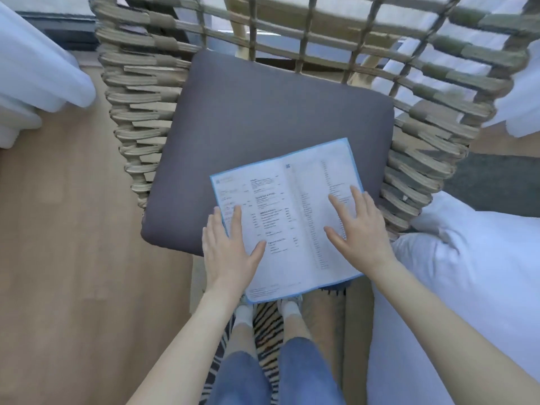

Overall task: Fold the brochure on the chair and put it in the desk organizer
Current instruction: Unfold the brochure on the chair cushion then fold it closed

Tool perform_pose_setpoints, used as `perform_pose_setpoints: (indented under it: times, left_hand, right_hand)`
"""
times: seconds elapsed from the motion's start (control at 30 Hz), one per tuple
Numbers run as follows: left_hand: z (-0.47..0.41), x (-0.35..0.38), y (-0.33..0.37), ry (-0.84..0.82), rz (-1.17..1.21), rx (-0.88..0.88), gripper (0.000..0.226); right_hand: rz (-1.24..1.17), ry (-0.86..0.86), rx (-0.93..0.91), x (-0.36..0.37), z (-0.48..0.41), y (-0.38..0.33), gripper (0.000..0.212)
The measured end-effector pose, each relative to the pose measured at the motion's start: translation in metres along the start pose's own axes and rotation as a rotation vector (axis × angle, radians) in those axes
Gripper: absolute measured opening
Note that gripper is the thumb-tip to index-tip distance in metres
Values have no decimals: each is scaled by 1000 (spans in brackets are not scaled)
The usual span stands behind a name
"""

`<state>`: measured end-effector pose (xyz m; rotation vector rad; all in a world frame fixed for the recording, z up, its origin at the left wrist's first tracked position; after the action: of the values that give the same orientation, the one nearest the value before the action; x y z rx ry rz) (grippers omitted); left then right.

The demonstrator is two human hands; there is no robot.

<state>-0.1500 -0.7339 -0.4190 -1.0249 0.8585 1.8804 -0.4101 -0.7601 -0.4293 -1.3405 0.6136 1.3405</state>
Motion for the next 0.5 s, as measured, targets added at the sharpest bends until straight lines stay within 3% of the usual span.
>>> perform_pose_setpoints:
  times: [0.13, 0.5]
  left_hand:
    - [-7, 32, -14, -14, 28, -126, 92]
    - [-13, 45, -13, -35, 191, -112, 78]
  right_hand:
    - [-15, 3, 100, 25, -4, 18, 74]
    - [-30, 4, 185, 34, -7, 29, 78]
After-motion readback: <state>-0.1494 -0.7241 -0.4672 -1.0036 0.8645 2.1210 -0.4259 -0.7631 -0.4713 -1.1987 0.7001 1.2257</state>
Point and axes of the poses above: each hand's wrist, its own z-axis away from the middle knuckle, its own x-axis out of the palm, y = z × x, the point moved 4 cm from there along -z, towards the middle knuckle, and after that the axes turned 15 degrees about -x, right-handed, at the moved point
